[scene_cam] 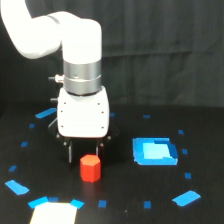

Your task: Pick up the red object from the table

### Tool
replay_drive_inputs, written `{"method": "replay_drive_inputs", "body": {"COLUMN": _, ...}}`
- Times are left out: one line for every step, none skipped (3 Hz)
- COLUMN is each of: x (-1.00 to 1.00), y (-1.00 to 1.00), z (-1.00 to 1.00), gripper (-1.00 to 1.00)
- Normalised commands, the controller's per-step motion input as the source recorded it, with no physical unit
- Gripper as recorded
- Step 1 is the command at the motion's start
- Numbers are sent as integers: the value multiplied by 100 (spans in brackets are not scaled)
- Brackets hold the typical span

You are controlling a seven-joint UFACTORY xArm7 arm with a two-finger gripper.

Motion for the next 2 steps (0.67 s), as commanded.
{"method": "replay_drive_inputs", "body": {"x": 9, "y": 26, "z": -23, "gripper": -100}}
{"method": "replay_drive_inputs", "body": {"x": 14, "y": 46, "z": 44, "gripper": -96}}
